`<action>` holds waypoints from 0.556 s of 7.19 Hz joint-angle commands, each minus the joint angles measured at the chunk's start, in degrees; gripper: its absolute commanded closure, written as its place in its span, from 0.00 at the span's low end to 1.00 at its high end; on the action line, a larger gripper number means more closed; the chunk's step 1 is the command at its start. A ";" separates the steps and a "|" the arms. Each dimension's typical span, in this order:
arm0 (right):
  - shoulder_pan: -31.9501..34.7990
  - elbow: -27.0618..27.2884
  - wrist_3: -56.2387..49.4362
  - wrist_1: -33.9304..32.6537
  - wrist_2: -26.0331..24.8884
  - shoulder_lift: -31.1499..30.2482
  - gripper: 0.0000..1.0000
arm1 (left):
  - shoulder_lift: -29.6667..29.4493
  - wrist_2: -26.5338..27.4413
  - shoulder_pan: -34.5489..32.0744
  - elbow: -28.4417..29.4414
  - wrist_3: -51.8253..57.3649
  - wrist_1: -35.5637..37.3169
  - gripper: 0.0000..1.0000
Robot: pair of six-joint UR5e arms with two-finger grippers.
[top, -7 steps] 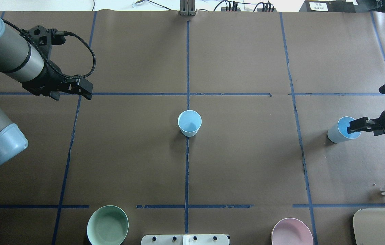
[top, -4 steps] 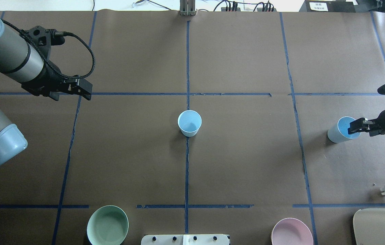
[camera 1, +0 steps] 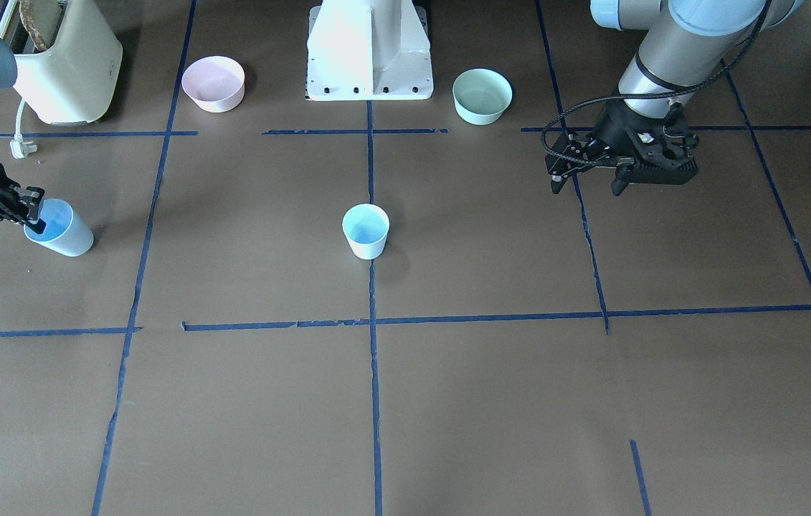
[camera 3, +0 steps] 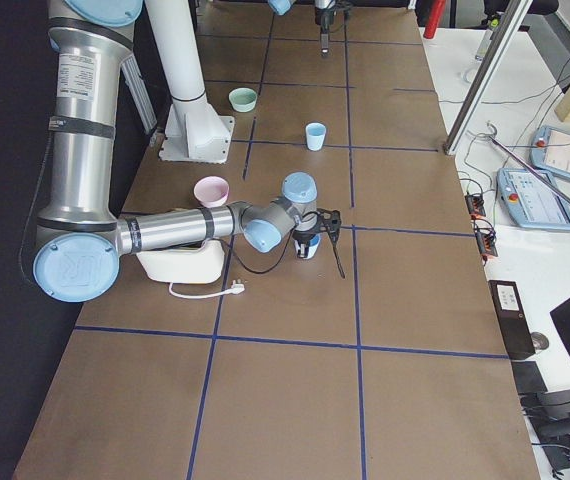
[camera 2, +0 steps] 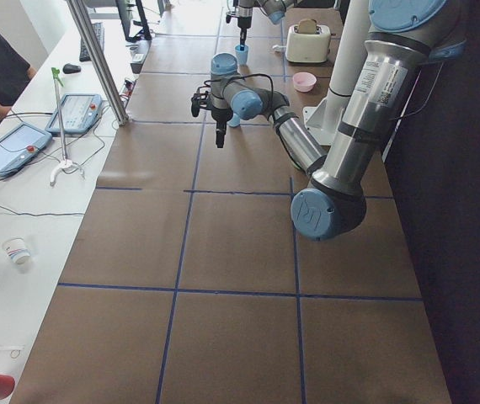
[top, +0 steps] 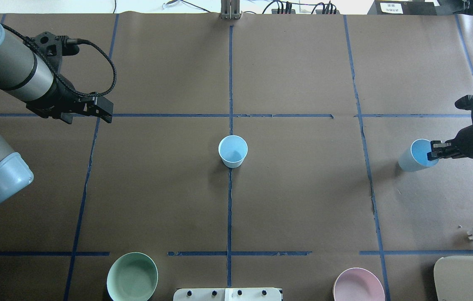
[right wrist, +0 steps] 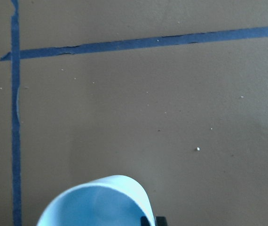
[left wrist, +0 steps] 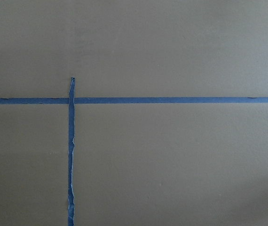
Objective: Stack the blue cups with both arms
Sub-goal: 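Grasp the second light-blue cup with the right gripper and lift it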
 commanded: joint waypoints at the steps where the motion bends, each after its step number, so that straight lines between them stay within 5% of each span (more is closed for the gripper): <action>1: 2.32 5.13 0.10 -2.27 1.64 0.70 1.00 | 0.05 0.00 0.00 0.06 0.16 0.00 0.00; 4: 3.39 11.03 0.18 -25.92 3.50 16.81 1.00 | 1.89 0.35 -1.04 0.06 1.48 0.18 0.00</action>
